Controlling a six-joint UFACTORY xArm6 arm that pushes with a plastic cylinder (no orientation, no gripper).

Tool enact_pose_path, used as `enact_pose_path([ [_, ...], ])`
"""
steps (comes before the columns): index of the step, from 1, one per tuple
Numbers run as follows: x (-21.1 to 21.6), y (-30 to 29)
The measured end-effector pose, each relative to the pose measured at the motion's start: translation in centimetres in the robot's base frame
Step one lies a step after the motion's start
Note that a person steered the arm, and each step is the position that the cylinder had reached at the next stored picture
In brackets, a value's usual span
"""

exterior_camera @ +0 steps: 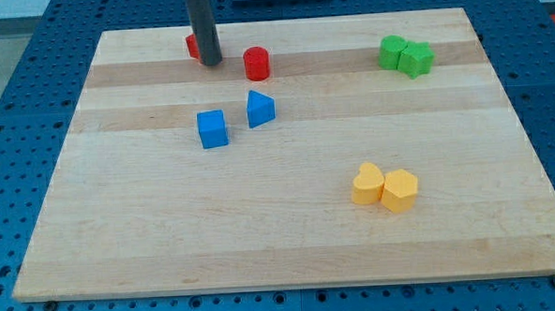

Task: Slide the red star horizontally left to the red circle

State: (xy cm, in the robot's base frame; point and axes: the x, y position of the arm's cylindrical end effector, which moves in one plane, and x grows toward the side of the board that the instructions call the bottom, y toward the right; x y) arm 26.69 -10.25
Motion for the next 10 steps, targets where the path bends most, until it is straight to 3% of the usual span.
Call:
enact_pose_path([
  [1, -5.3, 4.7],
  [2, -6.8, 1.3],
  [3, -5.1, -0.3],
  [4, -5.1, 6.5],
  [6, -3.2, -3.1],
  [7, -1.2, -2.8],
  [8, -0.7, 2.2],
  [10, 1.0, -5.2],
])
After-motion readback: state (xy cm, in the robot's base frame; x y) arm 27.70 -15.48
